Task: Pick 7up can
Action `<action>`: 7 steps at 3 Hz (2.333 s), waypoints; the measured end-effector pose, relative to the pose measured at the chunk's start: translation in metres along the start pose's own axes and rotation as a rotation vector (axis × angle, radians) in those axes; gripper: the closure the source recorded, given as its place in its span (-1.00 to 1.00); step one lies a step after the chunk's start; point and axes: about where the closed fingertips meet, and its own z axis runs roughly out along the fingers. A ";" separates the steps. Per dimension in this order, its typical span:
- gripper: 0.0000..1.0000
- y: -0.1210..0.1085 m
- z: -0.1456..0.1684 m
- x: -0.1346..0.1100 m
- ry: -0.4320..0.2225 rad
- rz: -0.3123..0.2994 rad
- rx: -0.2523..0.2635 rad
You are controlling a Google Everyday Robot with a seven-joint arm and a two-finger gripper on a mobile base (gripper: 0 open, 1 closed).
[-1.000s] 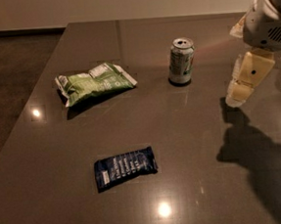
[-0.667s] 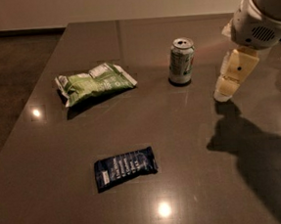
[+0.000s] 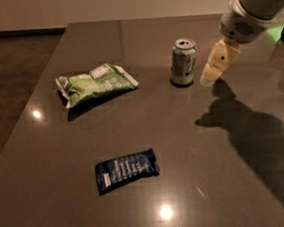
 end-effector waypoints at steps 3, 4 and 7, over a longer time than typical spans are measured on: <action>-1.00 -0.039 0.053 -0.033 -0.087 0.116 -0.030; -1.00 -0.036 0.063 -0.045 -0.107 0.114 -0.056; 0.09 -0.038 0.069 -0.061 -0.147 0.111 -0.086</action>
Offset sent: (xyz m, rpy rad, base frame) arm 0.0766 0.0097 -0.0246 0.1500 0.0057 -0.1125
